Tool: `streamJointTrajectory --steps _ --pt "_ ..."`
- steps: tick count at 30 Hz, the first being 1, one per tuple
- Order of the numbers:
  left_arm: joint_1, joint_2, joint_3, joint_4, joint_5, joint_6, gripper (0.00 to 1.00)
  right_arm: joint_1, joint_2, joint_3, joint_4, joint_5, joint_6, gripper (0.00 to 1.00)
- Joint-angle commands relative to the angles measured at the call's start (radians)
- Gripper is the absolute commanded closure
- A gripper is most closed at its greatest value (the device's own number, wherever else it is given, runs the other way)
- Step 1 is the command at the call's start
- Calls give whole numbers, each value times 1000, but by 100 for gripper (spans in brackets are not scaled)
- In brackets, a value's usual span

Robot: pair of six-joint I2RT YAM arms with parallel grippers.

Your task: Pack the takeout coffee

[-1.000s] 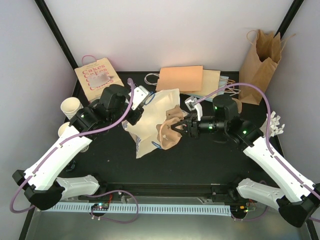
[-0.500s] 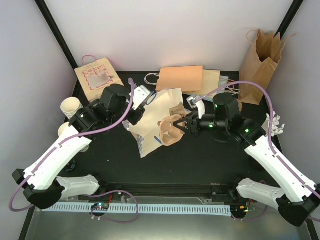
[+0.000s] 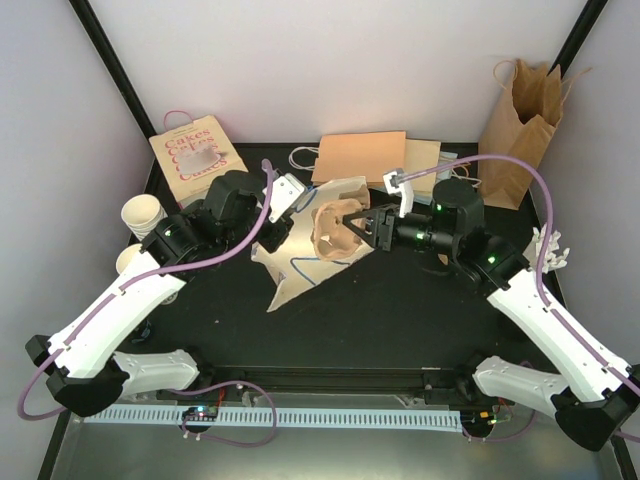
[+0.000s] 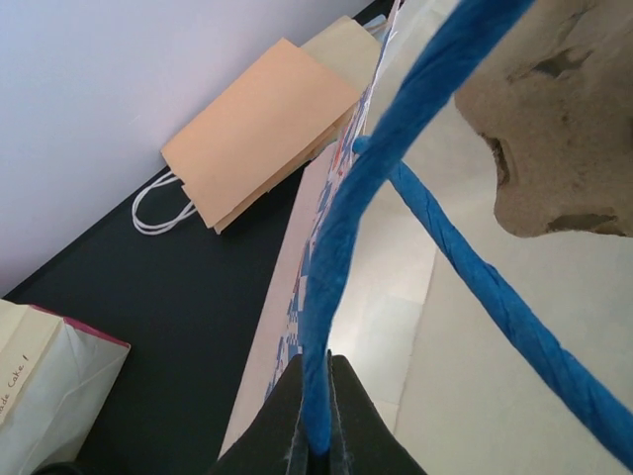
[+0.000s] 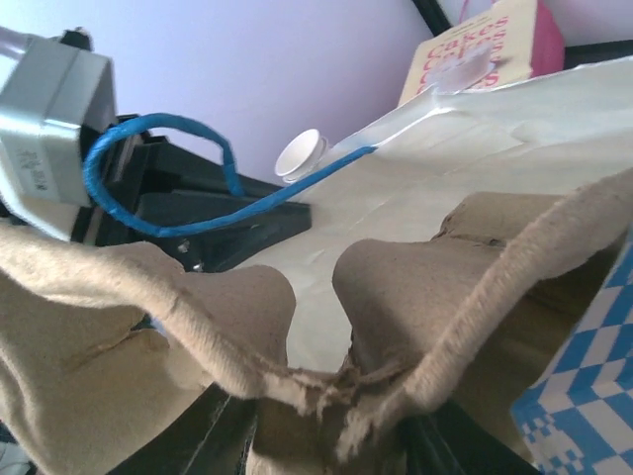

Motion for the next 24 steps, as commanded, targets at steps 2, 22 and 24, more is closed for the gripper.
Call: streamJointTrajectory --steps 2,22,24 --pt "-8 -2 28 12 -21 -6 99 2 23 43 -81 109 -64 65" --pt "-16 5 49 34 72 -76 98 205 94 81 -249 630 -242 67" --pt "-17 7 49 36 75 -83 99 243 108 86 -253 701 -258 67"
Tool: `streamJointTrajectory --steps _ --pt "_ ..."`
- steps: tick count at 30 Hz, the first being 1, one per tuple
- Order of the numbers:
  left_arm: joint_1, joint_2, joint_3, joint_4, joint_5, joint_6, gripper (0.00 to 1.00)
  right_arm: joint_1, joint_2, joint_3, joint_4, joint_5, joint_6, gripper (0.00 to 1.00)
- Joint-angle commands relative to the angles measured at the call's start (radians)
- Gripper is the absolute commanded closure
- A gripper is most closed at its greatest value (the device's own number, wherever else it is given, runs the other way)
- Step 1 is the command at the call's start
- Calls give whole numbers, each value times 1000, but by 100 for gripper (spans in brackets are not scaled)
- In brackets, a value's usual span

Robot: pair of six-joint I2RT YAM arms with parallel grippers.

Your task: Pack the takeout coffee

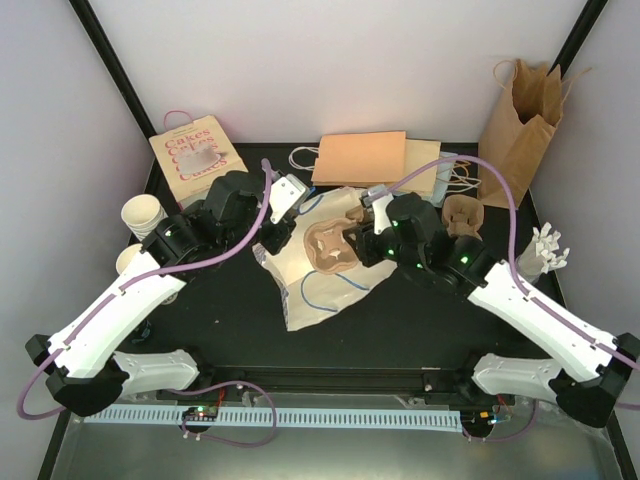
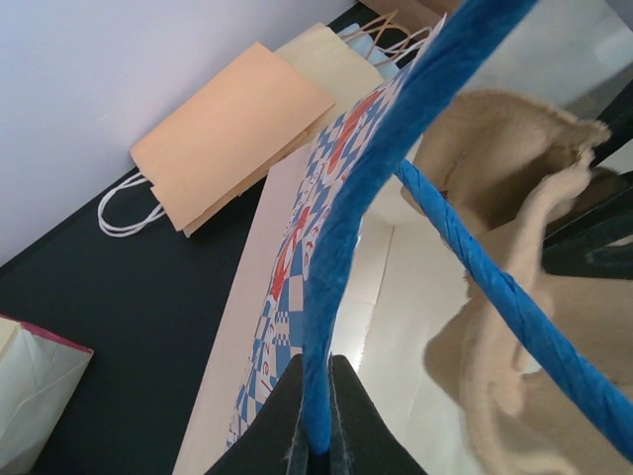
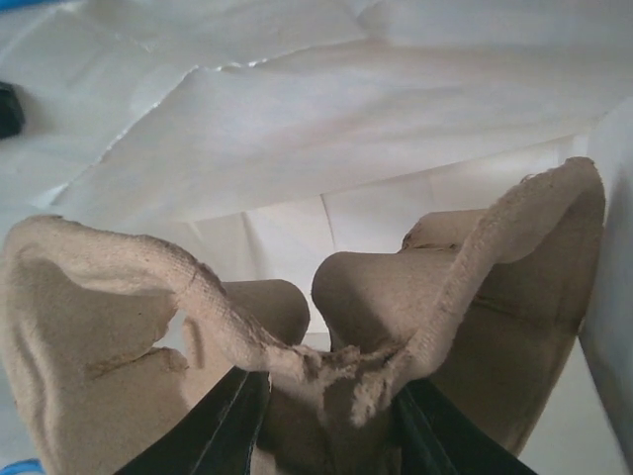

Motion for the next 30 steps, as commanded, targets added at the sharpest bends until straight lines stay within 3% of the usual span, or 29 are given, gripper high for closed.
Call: streamJointTrajectory --steps 1,11,21,30 --pt "-10 7 48 35 29 -35 98 79 26 43 -9 228 -54 67" --pt "-12 16 54 31 48 -45 99 126 -16 -5 9 416 53 67" --pt "-13 -9 19 35 51 -50 98 127 -81 -54 85 456 270 68" --pt "-13 -15 23 34 62 -51 98 126 -91 -82 117 488 183 72"
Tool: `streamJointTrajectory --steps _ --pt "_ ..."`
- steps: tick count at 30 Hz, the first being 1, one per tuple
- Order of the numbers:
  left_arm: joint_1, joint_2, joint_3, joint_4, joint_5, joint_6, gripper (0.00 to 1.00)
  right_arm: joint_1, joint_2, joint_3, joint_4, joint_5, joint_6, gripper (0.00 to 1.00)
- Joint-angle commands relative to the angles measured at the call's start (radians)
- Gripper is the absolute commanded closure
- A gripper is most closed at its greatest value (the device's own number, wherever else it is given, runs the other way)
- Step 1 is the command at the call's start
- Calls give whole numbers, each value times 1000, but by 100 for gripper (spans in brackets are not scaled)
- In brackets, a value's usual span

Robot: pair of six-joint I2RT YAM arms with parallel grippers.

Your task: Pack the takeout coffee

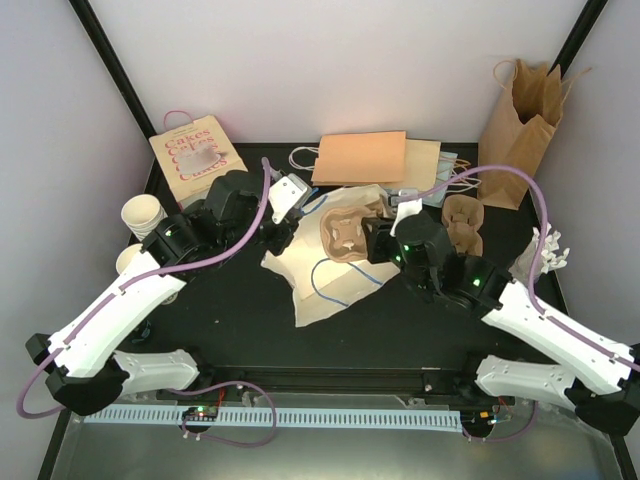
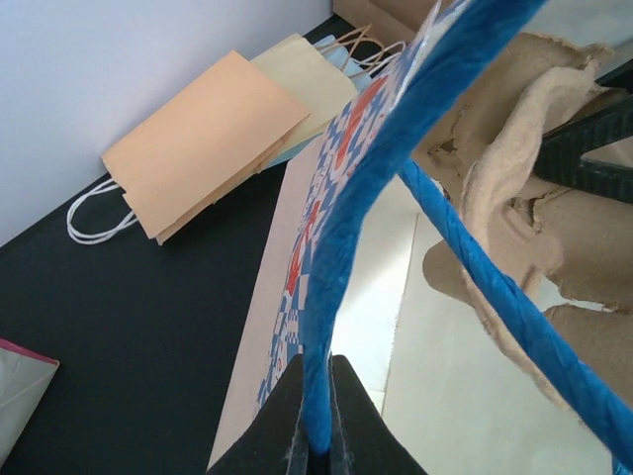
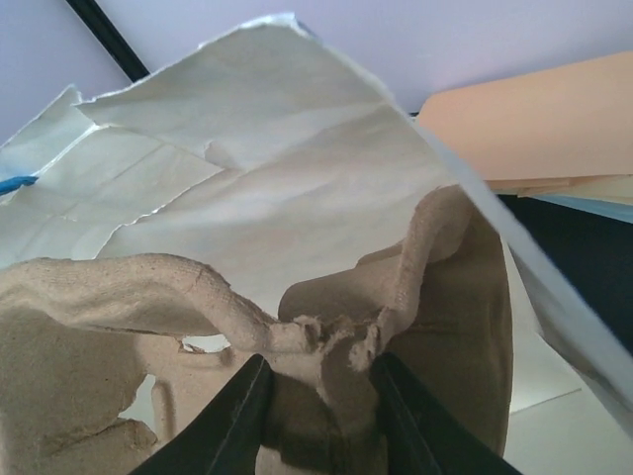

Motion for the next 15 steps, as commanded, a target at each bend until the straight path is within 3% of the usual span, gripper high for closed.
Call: streamJointTrajectory --steps 1,15 --pt "-6 -19 16 29 20 -16 98 2 42 24 -1 63 -59 72" --pt "-6 22 75 31 65 -67 98 140 146 7 -32 166 -254 67"
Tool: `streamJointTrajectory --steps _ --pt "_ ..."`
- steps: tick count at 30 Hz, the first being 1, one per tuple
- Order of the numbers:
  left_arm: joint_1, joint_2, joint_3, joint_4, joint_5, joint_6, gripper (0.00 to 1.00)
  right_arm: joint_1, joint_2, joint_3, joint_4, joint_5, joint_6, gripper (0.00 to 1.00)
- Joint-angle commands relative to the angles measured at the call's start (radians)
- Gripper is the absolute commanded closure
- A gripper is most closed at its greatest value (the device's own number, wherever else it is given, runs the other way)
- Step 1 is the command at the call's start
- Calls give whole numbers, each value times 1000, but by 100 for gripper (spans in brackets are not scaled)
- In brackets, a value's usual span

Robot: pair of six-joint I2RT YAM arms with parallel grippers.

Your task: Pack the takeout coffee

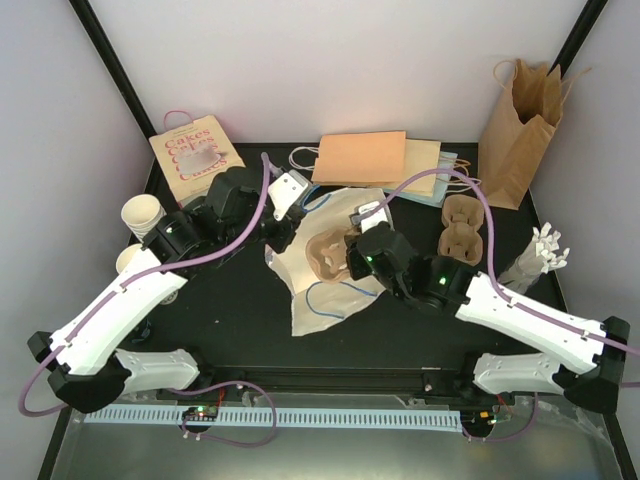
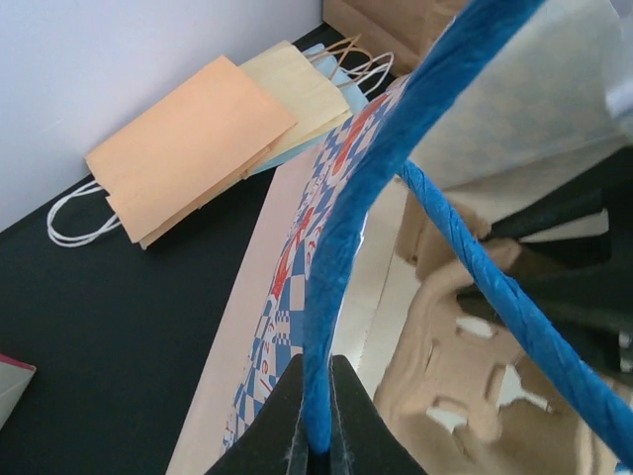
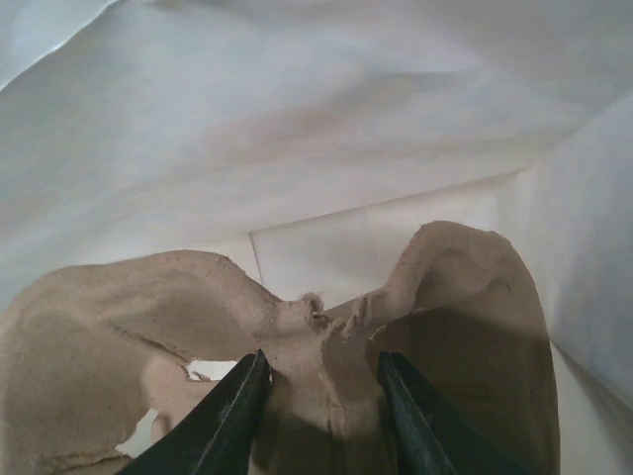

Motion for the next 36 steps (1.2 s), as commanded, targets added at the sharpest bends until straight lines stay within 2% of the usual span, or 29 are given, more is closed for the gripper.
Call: streamJointTrajectory --steps 1,7,13,17,27,33,36 --pt "-6 13 55 32 48 -48 98 60 21 -12 22 99 -78 67" --pt "-6 46 82 11 85 -79 98 112 77 2 41 192 -86 67" --pt "-9 51 76 12 130 -97 98 110 119 51 -12 332 63 70" --pt "-8 51 66 11 171 -102 98 92 132 80 -10 310 148 71" --pt "-9 39 61 2 233 -109 98 67 144 60 7 322 200 74" --pt "-9 35 65 -11 281 -99 98 32 112 26 -19 330 296 77" --pt "-9 36 69 -21 295 -97 99 3 81 -5 3 287 324 78"
